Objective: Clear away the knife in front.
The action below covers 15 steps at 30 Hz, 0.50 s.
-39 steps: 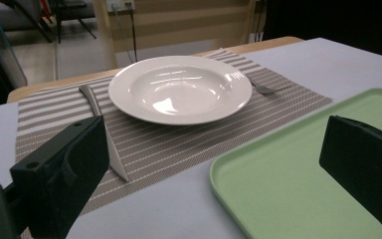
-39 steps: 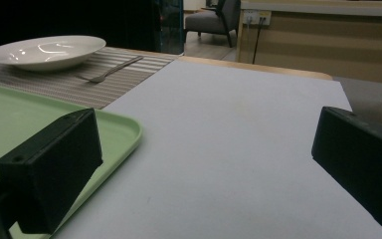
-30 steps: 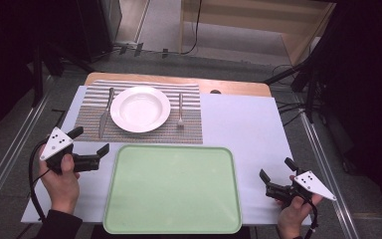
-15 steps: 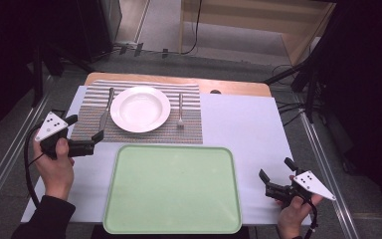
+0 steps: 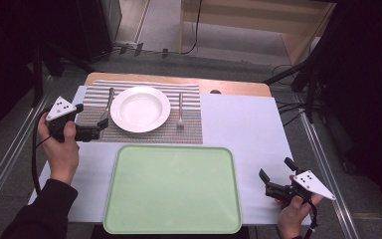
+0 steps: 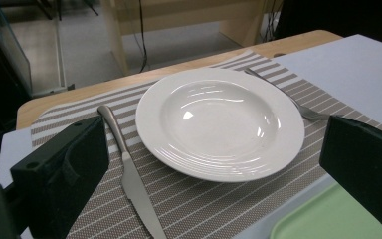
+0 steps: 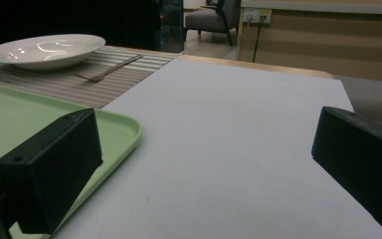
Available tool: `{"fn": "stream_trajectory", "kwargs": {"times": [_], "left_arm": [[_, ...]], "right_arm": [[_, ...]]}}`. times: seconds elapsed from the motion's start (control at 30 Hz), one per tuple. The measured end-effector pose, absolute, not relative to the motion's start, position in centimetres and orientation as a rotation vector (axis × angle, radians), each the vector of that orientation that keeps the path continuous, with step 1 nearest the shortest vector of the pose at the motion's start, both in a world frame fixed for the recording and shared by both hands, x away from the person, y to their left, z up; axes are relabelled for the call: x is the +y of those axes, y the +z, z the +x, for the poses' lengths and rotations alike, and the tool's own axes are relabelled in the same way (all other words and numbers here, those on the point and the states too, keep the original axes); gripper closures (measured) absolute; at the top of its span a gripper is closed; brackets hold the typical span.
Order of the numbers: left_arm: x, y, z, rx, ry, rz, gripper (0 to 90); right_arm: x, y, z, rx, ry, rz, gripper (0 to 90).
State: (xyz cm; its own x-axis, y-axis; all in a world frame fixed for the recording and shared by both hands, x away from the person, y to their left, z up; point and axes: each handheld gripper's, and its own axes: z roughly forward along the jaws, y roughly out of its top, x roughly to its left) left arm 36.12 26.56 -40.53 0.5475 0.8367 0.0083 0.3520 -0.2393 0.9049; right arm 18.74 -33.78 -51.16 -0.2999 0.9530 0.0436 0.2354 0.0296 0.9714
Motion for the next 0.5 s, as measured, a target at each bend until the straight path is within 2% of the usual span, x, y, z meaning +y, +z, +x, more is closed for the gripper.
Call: {"fn": "stream_trajectory", "kwargs": {"times": [0.5], "left_arm": [[25.8, -40.5, 40.8, 1.042, 0.611, 1.881, 0.0]], "right_arm": [[-33.6, -51.2, 18.7, 1.625, 1.308, 1.243, 0.0]]}}
